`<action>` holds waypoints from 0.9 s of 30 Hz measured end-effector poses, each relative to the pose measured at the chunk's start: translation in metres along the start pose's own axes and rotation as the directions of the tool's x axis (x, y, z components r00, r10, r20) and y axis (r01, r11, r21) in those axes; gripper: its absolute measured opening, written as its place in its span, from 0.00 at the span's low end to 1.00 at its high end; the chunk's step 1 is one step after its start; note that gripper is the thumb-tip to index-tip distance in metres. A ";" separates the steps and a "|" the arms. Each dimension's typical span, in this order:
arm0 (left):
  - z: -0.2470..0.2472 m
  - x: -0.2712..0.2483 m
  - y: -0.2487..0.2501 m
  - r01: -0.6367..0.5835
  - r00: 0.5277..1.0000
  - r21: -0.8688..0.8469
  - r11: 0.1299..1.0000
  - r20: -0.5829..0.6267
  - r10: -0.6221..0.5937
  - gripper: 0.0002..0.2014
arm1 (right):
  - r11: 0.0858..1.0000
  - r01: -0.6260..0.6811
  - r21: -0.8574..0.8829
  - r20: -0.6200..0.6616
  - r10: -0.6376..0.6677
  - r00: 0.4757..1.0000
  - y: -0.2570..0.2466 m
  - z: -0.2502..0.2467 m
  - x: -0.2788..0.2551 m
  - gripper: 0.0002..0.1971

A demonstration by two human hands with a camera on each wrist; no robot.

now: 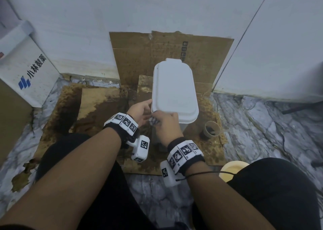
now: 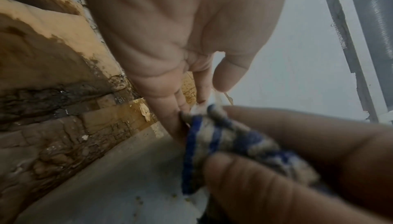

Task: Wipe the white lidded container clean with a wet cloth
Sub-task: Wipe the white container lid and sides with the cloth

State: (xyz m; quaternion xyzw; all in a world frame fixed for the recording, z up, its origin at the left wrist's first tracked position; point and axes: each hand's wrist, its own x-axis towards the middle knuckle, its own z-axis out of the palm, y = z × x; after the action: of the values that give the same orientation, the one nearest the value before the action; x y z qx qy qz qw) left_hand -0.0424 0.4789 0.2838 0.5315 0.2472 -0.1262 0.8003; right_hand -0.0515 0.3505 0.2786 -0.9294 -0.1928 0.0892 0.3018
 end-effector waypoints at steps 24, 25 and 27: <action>-0.014 0.000 -0.001 -0.354 0.915 0.279 0.893 -0.095 0.392 0.21 | 0.640 -0.207 0.740 0.203 0.081 0.976 -0.008 -0.065 0.041 0.19; -0.017 0.003 -0.001 -0.337 0.914 0.289 0.896 -0.127 0.385 0.22 | 0.775 -0.132 0.617 0.098 0.091 0.991 0.001 -0.067 0.045 0.17; -0.021 0.007 -0.003 -0.312 0.915 0.305 0.900 -0.158 0.371 0.24 | 0.959 -0.017 0.282 -0.116 0.051 0.992 0.020 -0.070 0.051 0.16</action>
State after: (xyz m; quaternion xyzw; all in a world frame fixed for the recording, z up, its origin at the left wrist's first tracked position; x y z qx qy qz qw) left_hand -0.0426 0.4971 0.2714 0.6824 0.2139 0.0412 0.6978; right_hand 0.0205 0.3198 0.3203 -0.8843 -0.1434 0.0639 0.4398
